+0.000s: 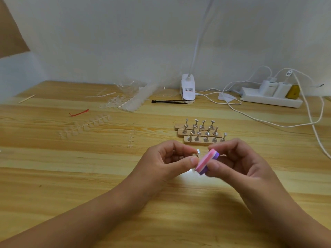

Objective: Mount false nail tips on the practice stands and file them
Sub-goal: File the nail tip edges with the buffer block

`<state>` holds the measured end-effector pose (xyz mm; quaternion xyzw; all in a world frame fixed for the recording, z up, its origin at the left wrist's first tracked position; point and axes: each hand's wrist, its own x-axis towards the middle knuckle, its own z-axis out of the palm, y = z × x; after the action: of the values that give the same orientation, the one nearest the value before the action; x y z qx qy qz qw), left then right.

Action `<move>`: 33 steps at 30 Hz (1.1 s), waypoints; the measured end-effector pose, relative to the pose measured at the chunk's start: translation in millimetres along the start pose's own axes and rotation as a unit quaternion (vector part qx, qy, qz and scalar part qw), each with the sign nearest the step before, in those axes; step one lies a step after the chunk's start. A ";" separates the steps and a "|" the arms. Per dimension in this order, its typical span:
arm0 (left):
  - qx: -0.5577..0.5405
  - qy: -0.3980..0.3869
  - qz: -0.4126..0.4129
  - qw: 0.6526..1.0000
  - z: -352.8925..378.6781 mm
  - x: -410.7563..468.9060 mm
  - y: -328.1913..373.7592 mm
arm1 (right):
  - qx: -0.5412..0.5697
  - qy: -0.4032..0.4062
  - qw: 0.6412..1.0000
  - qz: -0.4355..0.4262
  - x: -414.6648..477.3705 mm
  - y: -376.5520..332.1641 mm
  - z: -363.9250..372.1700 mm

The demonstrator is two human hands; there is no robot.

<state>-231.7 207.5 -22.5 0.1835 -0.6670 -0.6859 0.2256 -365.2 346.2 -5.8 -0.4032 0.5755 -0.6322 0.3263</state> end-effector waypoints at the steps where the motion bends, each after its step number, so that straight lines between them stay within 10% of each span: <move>1: 0.001 -0.003 0.000 1.000 0.3 -0.1 -0.3 | -0.004 -0.025 1.000 0.003 -0.7 0.1 1.0; 33: -0.011 -0.031 -0.019 0.999 -1.3 4.5 -5.1 | -0.026 -0.058 0.998 0.026 2.6 -1.3 -6.3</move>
<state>-235.1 203.9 -27.4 0.1719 -0.6624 -0.7029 0.1940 -372.0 347.0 -4.2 -0.4328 0.5823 -0.5838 0.3643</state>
